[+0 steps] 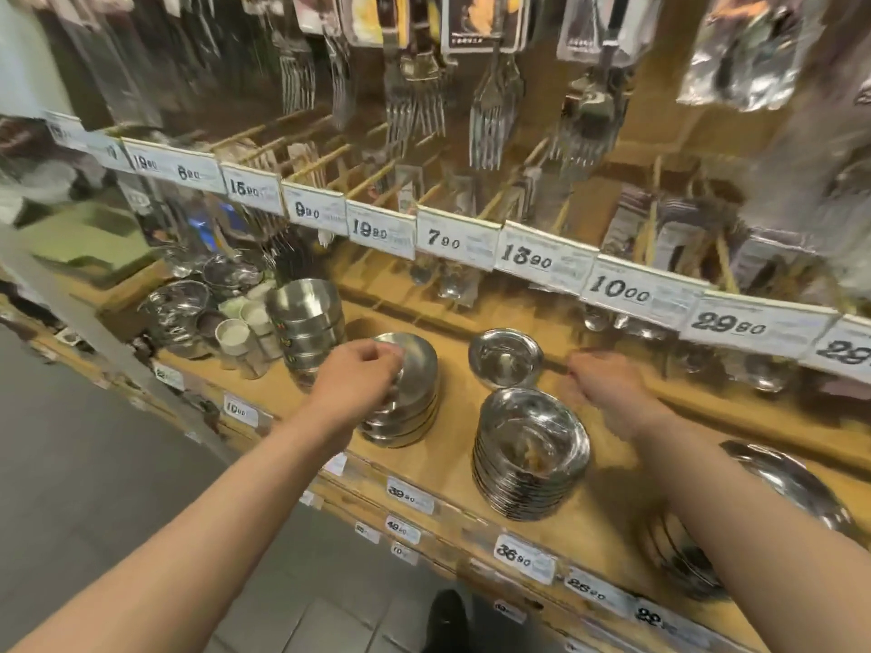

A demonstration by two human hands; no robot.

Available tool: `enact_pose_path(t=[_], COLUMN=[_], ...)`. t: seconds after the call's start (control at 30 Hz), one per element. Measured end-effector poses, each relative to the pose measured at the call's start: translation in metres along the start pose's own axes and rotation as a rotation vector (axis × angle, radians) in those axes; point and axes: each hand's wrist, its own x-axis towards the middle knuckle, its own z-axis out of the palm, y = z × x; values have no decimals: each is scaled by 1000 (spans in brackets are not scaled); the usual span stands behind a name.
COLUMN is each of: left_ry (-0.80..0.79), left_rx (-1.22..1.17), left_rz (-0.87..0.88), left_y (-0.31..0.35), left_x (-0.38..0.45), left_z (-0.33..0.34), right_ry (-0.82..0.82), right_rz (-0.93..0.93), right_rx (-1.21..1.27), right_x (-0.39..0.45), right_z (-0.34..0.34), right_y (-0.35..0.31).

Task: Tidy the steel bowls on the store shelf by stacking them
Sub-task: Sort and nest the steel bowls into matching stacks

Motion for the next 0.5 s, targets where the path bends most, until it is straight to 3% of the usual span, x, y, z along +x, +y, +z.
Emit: enact_pose_path(t=[0.23,0.33,0.5], left_ry=[-46,-75,-57], left_rx=[41,31,-18], left_rz=[-37,-62,-74], left_y=[0,-2,-2], left_x=[75,98,118], left_z=[30,33,25], right_ry=[-176,-113,-148], right_rz=[222,270,355], right_rx=[7,60,115], right_x=[78,99,114], right_z=[41,50,61], right_y=[11,15,24])
